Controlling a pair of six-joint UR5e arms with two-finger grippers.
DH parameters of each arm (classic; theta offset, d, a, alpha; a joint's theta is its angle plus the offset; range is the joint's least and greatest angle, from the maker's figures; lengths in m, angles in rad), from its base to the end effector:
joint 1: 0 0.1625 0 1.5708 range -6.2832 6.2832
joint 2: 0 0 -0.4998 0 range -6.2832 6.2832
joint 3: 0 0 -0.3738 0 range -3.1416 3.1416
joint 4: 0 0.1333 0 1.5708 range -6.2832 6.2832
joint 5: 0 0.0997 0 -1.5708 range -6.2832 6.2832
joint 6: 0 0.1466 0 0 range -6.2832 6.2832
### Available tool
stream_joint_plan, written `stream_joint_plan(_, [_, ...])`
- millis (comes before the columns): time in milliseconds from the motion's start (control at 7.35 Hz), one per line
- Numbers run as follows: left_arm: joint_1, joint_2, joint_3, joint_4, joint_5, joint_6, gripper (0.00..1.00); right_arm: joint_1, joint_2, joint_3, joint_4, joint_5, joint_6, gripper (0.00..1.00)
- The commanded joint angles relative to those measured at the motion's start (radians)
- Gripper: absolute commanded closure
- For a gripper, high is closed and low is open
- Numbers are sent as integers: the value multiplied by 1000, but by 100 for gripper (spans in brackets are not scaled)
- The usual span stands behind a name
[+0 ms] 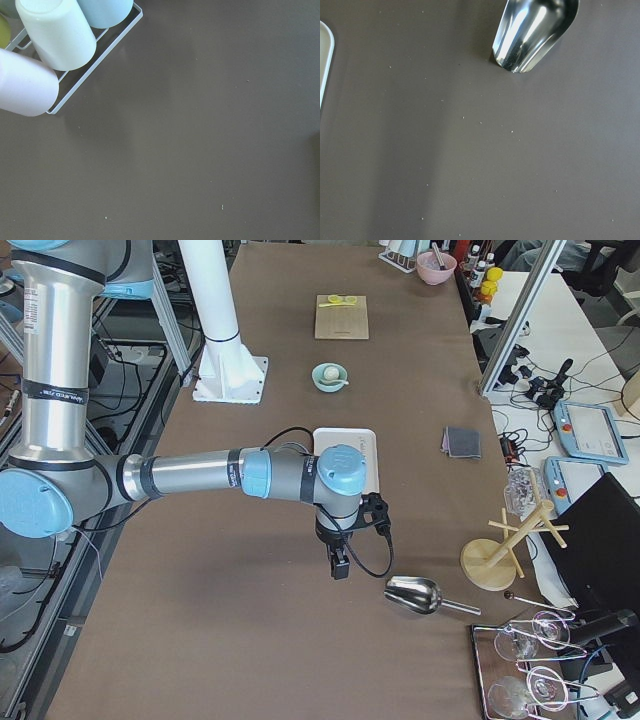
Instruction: Put spoon and bun in bowl
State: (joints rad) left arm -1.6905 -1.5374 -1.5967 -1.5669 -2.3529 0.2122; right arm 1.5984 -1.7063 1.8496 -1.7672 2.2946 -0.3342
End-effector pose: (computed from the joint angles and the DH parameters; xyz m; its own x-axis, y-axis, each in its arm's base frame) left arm -0.0842 -0.4488 0.7700 0.7128 0.1185 -0.6913 -0.0314 0.9900 0.1373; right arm 0.0471 -0.3950 0.7193 0.7157 -0.2747 0.6421 0.2193 0.9613 0.1668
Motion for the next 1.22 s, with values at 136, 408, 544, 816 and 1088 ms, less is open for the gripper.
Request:
stream_joint_plan(136, [2, 51, -57, -9, -2, 12, 2, -2, -3, -1, 0, 48, 0, 0])
stream_joint_plan(408, [2, 52, -58, -9, -2, 10, 2, -2, -3, -9, 0, 48, -3, 0])
stream_joint_plan(544, [2, 51, -58, -9, -2, 10, 2, -2, -3, -23, 0, 49, -5, 0])
stream_joint_plan(816, [3, 51, -63, -9, -2, 10, 2, -2, -1, -27, 0, 60, -6, 0])
stream_joint_plan(1088, [3, 51, -69, -10, -2, 10, 2, -3, -1, -32, 0, 59, -8, 0])
